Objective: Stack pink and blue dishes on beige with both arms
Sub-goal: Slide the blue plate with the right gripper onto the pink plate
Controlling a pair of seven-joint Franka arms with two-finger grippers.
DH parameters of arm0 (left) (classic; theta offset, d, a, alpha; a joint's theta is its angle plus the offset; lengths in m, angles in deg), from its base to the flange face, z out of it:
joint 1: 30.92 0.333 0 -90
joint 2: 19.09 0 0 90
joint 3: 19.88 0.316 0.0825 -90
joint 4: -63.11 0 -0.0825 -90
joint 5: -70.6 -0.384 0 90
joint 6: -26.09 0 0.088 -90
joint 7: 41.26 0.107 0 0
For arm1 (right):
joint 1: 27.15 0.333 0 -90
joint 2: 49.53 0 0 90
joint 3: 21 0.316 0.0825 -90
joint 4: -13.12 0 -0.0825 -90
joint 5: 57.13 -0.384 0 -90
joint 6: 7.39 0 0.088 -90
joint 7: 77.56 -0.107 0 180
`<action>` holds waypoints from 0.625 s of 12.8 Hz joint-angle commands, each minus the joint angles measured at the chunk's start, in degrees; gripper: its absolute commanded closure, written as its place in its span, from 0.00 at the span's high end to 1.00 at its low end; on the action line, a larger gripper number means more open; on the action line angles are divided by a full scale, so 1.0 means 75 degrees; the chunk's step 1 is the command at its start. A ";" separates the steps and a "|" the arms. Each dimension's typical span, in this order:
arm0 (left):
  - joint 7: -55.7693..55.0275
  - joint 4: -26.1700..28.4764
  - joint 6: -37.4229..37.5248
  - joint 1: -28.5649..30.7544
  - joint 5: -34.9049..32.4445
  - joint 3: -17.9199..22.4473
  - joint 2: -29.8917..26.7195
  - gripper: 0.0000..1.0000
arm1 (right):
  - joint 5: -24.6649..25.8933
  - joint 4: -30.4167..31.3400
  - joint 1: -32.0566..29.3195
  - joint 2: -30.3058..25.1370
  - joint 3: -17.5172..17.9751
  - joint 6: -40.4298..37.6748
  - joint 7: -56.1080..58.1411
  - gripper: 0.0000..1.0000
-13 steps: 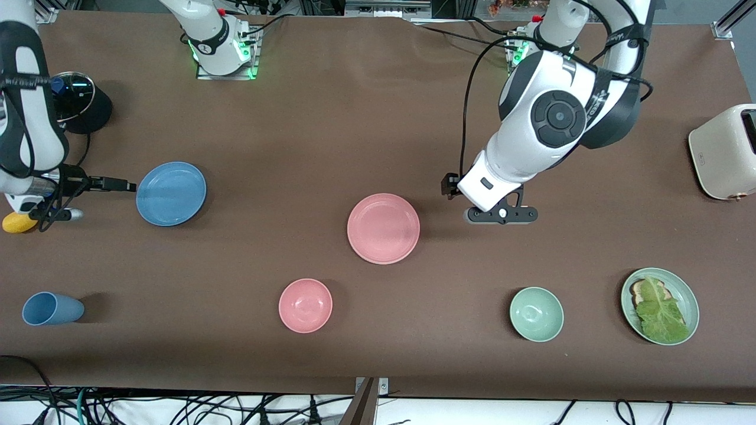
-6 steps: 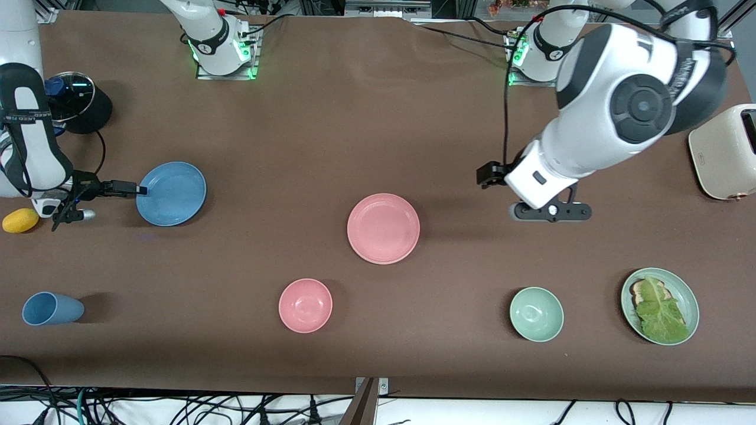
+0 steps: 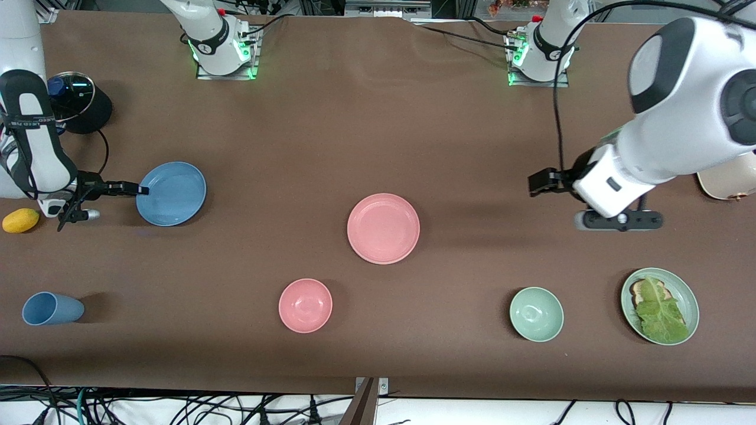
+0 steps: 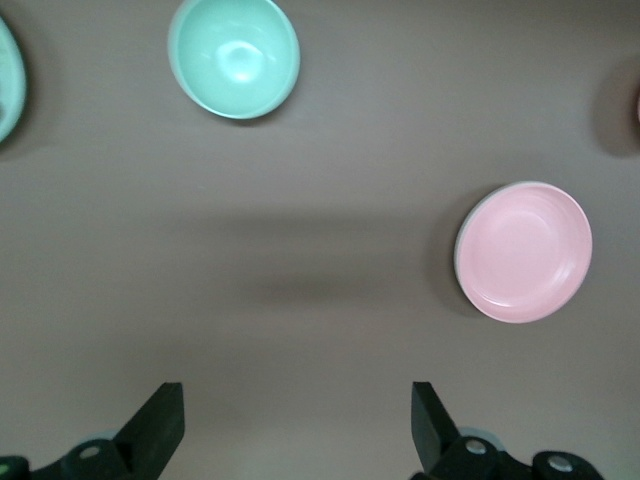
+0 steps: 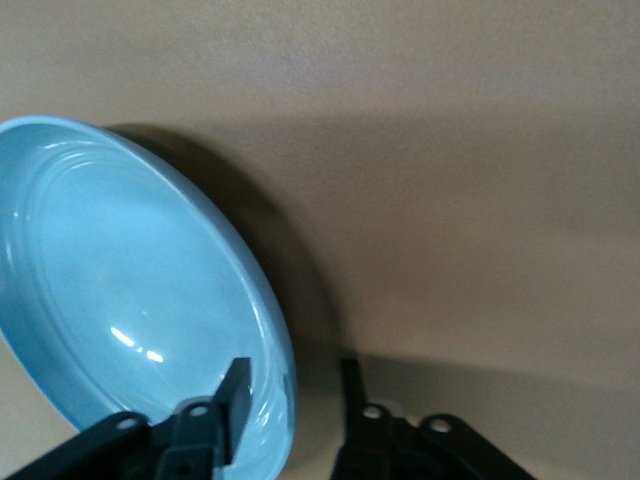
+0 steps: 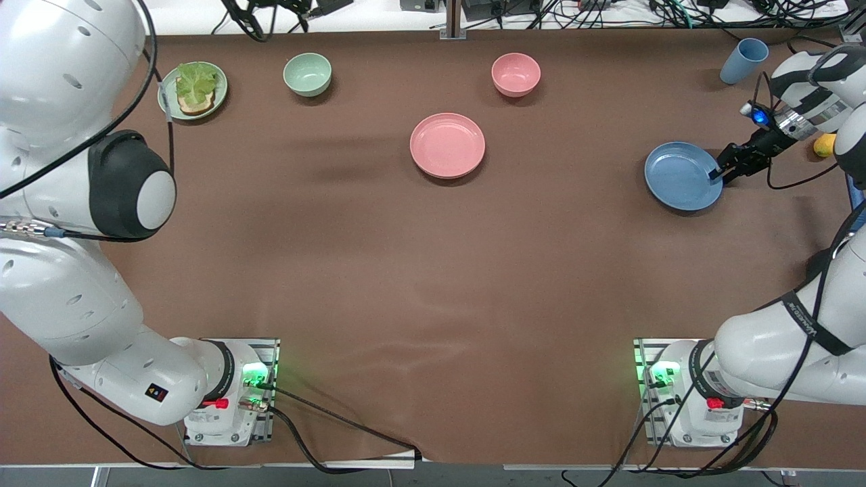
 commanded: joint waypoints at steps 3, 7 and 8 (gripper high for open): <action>0.0789 -0.0063 0.0381 0.0547 -0.0434 -0.0078 -0.0345 1.00 | -0.0160 -0.0166 -0.0116 0.0119 0.0075 -0.0078 0.0186 0.00; 0.2105 -0.0063 0.0381 0.1085 -0.0681 -0.0090 -0.0357 1.00 | -0.0160 -0.0540 0.0012 -0.0125 0.0191 -0.0673 0.0069 0.00; 0.2128 -0.0063 0.0369 0.1296 -0.0669 -0.0102 -0.0357 1.00 | -0.0160 -0.0750 0.0129 -0.0231 0.0239 -0.0989 -0.0035 0.00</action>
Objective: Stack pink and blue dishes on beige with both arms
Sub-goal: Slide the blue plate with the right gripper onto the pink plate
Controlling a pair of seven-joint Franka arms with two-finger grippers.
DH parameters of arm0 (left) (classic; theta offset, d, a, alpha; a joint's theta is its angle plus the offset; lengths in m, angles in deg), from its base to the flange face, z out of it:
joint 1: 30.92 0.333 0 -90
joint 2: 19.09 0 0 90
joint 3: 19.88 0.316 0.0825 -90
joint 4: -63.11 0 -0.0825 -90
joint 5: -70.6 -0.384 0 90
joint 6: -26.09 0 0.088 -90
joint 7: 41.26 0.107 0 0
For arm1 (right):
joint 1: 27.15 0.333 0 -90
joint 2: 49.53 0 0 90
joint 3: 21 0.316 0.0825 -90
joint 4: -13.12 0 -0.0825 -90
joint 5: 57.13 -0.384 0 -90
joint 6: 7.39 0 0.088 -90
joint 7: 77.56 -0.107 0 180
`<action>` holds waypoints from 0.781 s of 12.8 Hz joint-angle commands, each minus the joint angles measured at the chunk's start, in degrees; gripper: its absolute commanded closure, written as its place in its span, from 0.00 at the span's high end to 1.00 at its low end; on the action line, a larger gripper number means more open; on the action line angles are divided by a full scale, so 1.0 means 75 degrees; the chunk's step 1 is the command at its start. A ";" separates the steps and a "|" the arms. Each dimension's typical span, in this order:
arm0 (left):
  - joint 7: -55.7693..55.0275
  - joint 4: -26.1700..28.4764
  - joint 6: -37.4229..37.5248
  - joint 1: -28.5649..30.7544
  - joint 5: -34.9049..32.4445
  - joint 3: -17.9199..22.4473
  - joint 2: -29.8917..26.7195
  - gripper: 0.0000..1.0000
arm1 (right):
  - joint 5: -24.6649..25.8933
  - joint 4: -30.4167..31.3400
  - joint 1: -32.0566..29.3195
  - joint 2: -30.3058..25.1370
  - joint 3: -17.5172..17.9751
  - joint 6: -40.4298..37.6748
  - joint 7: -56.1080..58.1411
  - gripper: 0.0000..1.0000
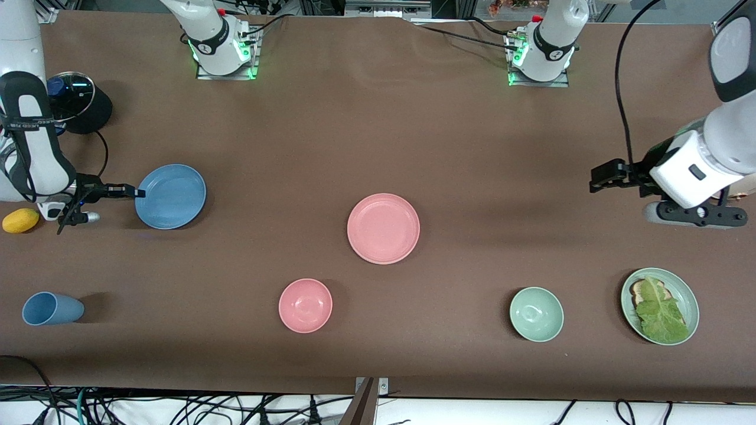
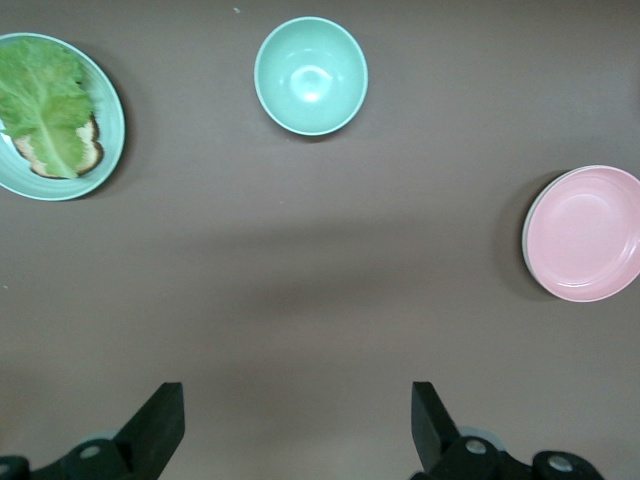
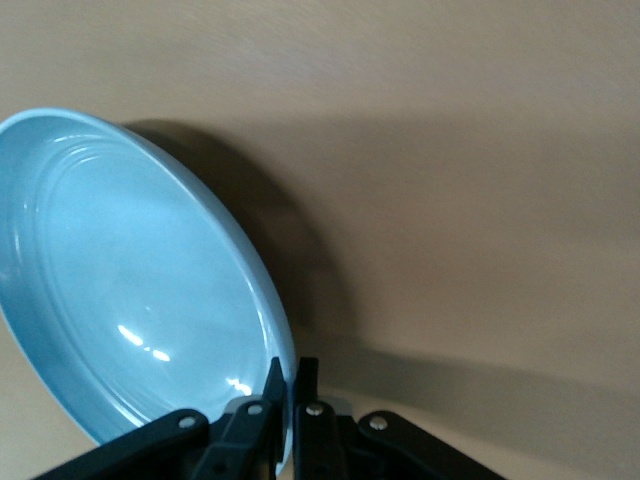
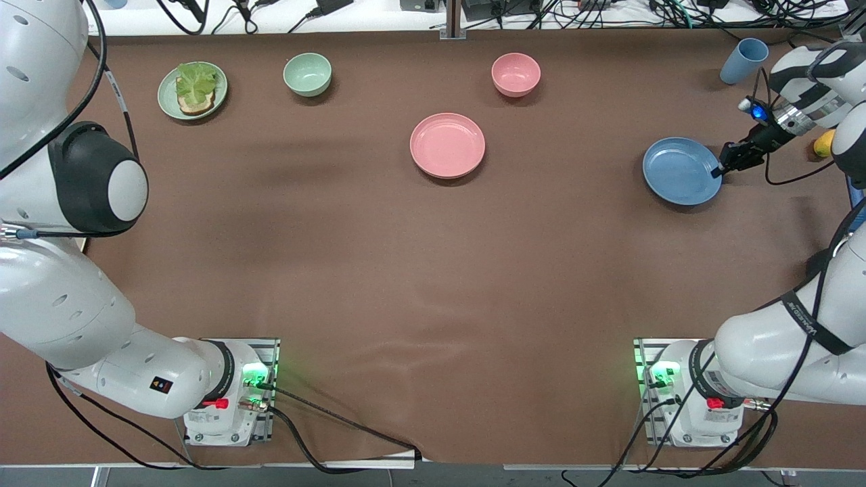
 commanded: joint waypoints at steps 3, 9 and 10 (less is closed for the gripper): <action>0.0369 -0.0045 0.0124 0.0826 -0.0146 -0.0150 -0.0098 1.00 | -0.0115 -0.1551 0.0736 -0.0352 0.0124 -0.2082 -0.1531 0.00; 0.1326 -0.0034 0.0100 0.1049 -0.0192 -0.0150 -0.0098 1.00 | -0.0138 -0.2493 0.2787 -0.0399 0.0626 -0.2241 -0.4030 0.00; 0.1446 -0.0022 0.0089 0.1142 -0.0192 -0.0162 -0.0098 1.00 | -0.0219 -0.2575 0.2859 -0.0341 0.0836 -0.2205 -0.4170 0.00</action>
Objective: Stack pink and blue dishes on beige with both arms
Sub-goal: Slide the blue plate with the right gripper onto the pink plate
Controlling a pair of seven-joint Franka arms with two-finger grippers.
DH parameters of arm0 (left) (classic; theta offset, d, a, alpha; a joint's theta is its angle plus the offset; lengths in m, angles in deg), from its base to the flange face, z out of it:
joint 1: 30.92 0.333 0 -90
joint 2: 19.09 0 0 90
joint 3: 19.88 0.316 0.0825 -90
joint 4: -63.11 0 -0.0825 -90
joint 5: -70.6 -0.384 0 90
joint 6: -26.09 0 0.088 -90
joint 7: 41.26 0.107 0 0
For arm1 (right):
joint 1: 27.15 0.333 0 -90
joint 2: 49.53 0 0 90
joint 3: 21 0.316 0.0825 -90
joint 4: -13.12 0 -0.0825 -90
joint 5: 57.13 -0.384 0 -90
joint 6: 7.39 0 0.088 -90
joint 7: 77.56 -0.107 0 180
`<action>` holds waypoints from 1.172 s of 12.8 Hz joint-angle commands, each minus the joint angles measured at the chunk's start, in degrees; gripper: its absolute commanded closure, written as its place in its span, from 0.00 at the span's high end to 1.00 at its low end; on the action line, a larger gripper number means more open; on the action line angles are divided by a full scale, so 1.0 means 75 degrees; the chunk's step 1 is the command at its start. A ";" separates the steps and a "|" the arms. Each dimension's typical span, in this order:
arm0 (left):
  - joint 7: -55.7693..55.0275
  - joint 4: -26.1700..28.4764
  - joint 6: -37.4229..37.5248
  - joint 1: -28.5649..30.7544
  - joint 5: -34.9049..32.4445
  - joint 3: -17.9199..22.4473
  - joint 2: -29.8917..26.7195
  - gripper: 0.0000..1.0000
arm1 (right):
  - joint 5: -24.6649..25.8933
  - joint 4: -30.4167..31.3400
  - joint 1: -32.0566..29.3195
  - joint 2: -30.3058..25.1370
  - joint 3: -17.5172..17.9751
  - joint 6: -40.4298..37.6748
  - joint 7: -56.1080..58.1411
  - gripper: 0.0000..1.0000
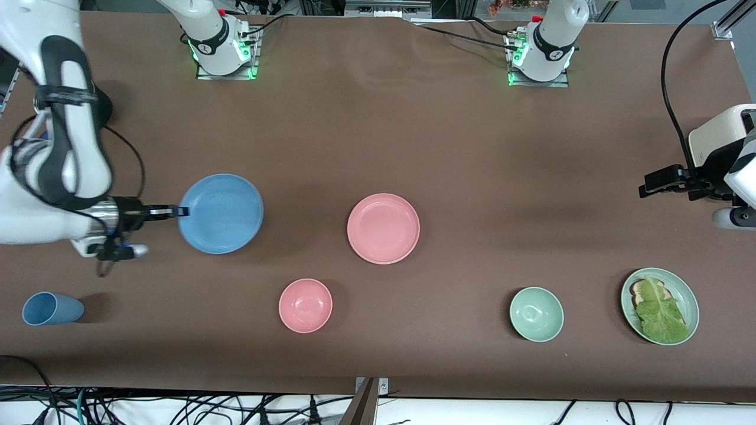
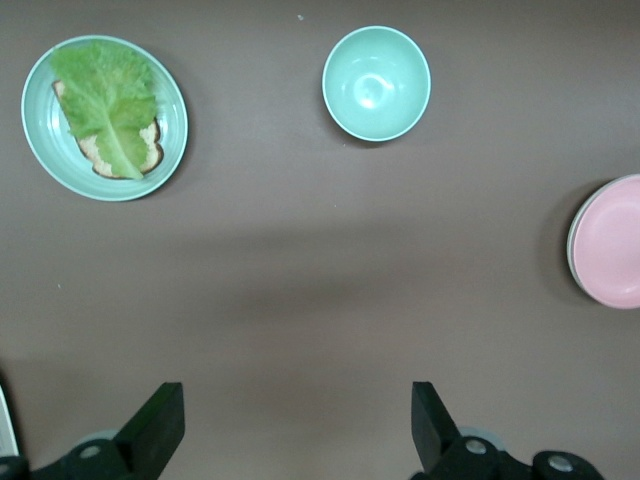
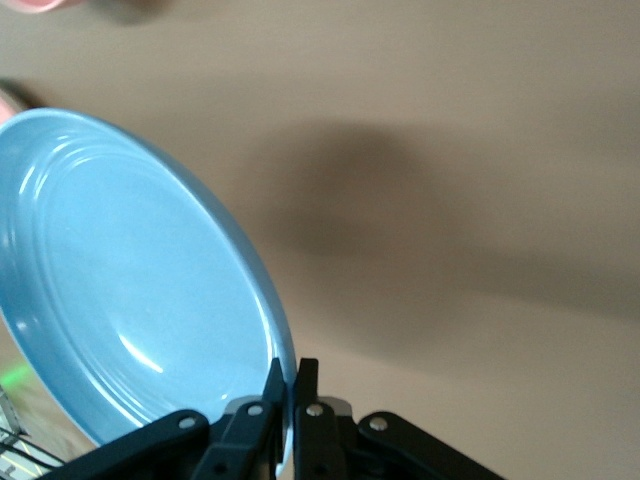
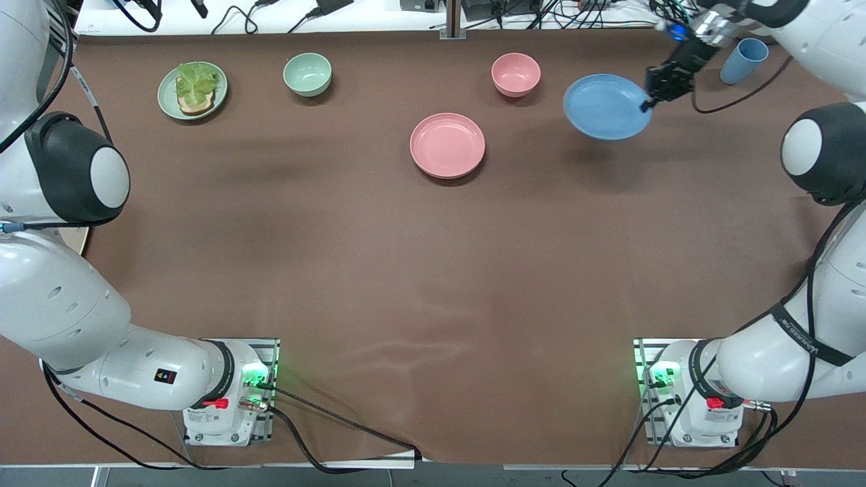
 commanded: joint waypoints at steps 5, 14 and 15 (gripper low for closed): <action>0.0953 -0.0010 0.0064 0.0594 -0.0180 -0.0169 -0.0094 1.00 | -0.1186 -0.0313 0.1298 0.0395 0.0692 0.1410 -0.2637 0.00; 0.1120 0.1124 0.0052 0.0957 -0.0473 -0.1350 -0.1228 1.00 | -0.1361 -0.0418 0.3188 0.1555 0.0949 0.4191 -0.4027 0.00; 0.1131 0.1150 0.0052 0.0958 -0.0473 -0.1434 -0.1277 1.00 | -0.1361 -0.0441 0.3282 0.1684 0.0950 0.4401 -0.4050 0.00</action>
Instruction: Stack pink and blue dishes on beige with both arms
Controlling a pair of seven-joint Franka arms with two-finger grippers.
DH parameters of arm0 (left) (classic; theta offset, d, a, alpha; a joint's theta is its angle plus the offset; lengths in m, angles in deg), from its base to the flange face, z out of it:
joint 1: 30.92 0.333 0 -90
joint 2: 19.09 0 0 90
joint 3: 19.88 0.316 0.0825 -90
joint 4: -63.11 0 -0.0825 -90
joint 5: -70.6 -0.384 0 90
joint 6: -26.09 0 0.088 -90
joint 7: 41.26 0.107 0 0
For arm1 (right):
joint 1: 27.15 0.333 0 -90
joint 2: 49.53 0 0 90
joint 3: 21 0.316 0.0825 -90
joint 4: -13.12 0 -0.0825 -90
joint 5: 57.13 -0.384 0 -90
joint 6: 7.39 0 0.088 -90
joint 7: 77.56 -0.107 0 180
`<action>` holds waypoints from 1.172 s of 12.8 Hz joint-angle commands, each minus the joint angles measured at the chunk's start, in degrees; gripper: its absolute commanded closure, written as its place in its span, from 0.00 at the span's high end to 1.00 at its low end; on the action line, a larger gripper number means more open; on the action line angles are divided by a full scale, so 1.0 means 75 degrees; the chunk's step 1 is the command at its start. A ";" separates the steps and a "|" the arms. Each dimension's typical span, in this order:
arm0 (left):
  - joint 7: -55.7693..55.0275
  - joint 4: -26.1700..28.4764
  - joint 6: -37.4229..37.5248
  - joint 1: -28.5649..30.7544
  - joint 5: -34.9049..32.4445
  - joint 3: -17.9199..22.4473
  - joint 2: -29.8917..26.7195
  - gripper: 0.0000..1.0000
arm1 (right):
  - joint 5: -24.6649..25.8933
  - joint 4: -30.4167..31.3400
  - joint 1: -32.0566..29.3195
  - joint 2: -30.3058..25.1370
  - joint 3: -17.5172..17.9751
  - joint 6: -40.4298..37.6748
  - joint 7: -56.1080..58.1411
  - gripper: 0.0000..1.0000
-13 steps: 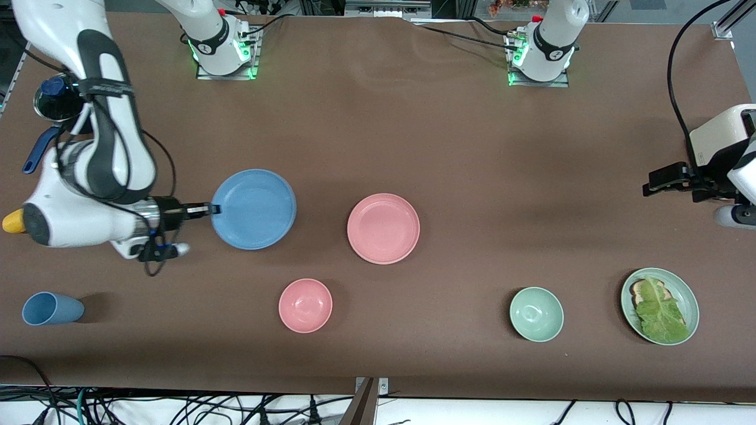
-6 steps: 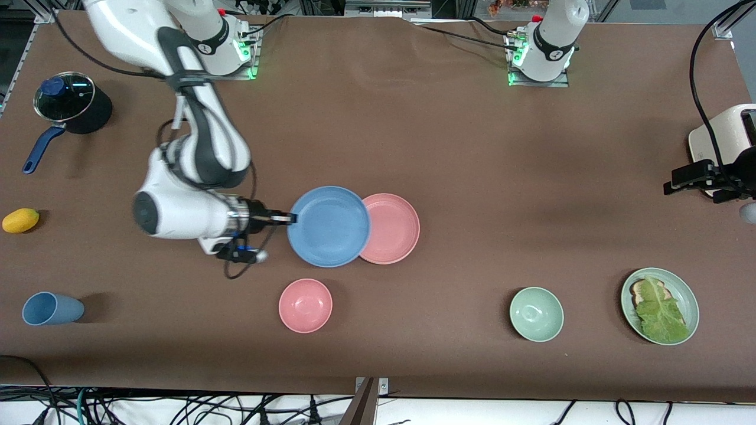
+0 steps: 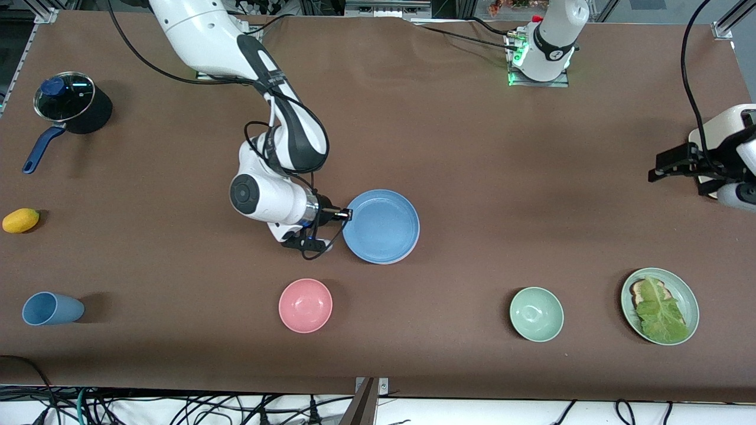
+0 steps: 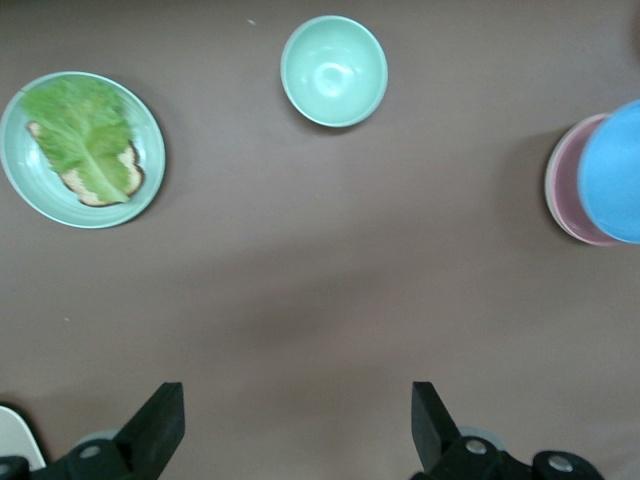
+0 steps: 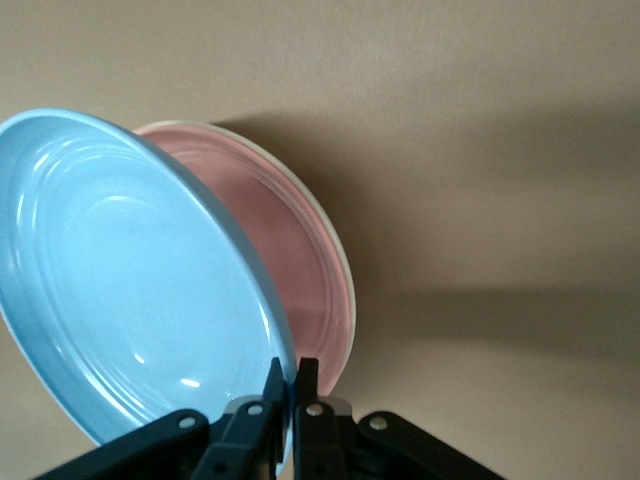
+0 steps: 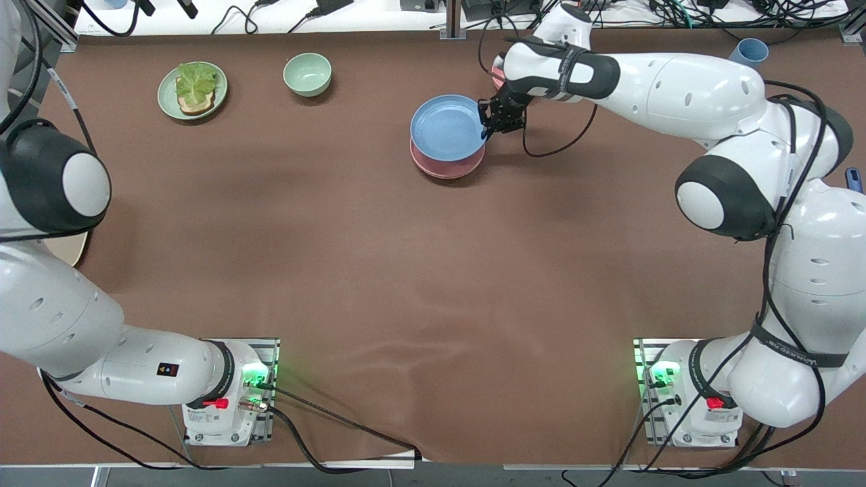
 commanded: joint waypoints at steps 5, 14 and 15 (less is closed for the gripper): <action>-0.0353 0.0831 -0.0063 0.0744 -0.0640 -0.1287 -0.0752 1.00 | -0.0017 -0.0284 0.0164 0.0331 -0.0009 0.0215 0.0096 0.00; -0.0778 0.1603 -0.0075 0.1298 -0.0816 -0.1972 -0.1349 1.00 | 0.0392 -0.0190 0.0093 0.0296 -0.0067 -0.0428 0.0015 0.22; -0.0778 0.1650 -0.0063 0.1299 -0.0816 -0.1972 -0.1419 1.00 | 0.0428 -0.0202 0.0105 0.0284 -0.0126 -0.0546 0.0003 0.60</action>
